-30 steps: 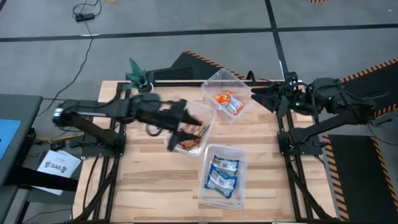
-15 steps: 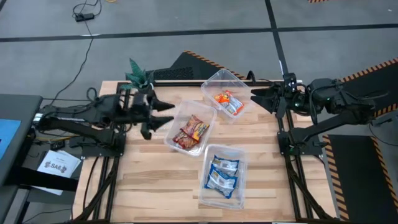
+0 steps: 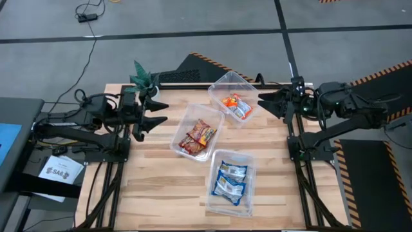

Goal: Sort Maruchan noodles
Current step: Return to Home Position

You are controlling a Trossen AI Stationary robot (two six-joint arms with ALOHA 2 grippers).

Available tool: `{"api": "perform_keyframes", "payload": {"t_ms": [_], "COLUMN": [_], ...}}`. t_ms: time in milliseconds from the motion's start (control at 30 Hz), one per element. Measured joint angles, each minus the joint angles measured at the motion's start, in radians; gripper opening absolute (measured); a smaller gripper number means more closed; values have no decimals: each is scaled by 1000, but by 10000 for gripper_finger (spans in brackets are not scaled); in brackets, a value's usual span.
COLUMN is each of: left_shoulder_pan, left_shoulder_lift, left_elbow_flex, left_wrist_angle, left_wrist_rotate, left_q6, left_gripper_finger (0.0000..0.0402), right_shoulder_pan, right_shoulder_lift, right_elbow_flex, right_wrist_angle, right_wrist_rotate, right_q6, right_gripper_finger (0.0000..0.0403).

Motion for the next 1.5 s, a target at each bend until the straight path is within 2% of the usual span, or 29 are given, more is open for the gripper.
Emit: {"api": "perform_keyframes", "payload": {"t_ms": [200,333,600,700,1133,1300,1500], "left_shoulder_pan": [-22,-46,-96,-101,-101,-102,-122], "left_shoulder_lift": [11,7,-54,-91,-402,-417,-394], "left_elbow_flex": [0,-11,-230,-290,-312,-388,-537], "left_wrist_angle": [22,43,370,433,131,186,394], "left_wrist_rotate": [89,86,-4,-18,-157,-157,-157], "left_q6": [-10,-9,-53,-73,-38,-64,-128], "left_gripper_finger": [233,233,233,233,233,233,233], "right_shoulder_pan": [1,1,1,1,1,1,1], "right_shoulder_lift": [4,3,2,2,2,2,2], "right_elbow_flex": [0,0,0,0,0,0,0], "right_wrist_angle": [-5,-6,-6,-9,-45,-45,-45], "right_wrist_rotate": [-14,-14,-47,-68,-68,-68,-68], "right_q6": [-46,-51,-53,-53,-51,-50,-50], "right_gripper_finger": [327,327,327,327,327,327,327]}}
